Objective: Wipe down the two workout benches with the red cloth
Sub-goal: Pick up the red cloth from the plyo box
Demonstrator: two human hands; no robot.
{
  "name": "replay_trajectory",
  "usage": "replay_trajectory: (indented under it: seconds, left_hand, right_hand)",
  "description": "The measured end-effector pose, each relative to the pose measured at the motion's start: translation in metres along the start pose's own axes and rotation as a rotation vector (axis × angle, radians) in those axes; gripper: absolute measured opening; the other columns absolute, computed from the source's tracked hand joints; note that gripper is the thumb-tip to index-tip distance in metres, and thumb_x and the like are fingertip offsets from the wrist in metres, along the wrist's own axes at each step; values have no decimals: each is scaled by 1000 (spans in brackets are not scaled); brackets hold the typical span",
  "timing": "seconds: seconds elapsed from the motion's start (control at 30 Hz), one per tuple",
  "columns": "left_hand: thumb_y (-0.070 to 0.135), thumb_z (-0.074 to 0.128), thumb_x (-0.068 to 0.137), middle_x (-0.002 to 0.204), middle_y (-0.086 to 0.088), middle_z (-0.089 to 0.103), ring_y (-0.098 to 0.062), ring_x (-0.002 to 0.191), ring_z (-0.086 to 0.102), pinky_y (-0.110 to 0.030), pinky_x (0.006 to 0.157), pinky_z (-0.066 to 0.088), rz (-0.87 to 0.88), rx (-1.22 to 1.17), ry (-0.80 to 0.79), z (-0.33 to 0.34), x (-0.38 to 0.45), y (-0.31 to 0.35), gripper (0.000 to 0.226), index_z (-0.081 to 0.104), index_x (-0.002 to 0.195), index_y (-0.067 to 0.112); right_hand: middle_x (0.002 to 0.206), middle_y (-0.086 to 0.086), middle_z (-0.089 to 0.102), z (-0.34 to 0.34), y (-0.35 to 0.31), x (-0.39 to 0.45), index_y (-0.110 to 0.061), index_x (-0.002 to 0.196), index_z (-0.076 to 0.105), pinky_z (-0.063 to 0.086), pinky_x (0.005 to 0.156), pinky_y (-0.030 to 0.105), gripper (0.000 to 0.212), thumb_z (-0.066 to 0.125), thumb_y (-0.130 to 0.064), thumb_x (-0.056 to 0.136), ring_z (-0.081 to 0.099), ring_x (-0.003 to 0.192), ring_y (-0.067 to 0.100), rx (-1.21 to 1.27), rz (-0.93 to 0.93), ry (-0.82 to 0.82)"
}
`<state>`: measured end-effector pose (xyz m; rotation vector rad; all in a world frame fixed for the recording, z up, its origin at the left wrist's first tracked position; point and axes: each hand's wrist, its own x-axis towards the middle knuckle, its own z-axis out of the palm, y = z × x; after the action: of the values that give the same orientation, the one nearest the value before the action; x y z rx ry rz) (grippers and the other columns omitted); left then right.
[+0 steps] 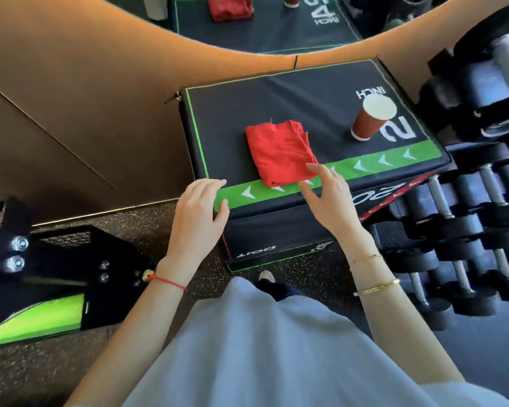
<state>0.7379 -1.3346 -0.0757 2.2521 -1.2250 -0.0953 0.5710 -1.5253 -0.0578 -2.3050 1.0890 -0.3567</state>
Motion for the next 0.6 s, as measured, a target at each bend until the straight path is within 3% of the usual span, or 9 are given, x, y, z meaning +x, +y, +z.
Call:
replay_trajectory:
  seconds: [0.33, 0.6]
  left_hand:
    - [21, 56, 94, 138, -9, 53, -29, 132, 45, -45, 114, 34, -174, 184, 6, 80, 50, 0, 39, 57, 132, 10]
    - [26, 52, 93, 136, -3, 52, -26, 131, 45, -44, 113, 32, -157, 244, 79, 92, 49, -7, 37, 57, 129, 17]
  right_hand:
    - [127, 17, 54, 13, 22, 102, -4, 134, 47, 39, 98, 45, 50, 56, -33, 94, 48, 116, 37, -86, 81, -112]
    - [132, 15, 49, 30, 19, 125, -3, 135, 41, 36, 100, 37, 72, 71, -41, 83, 45, 123, 32, 9, 204, -91]
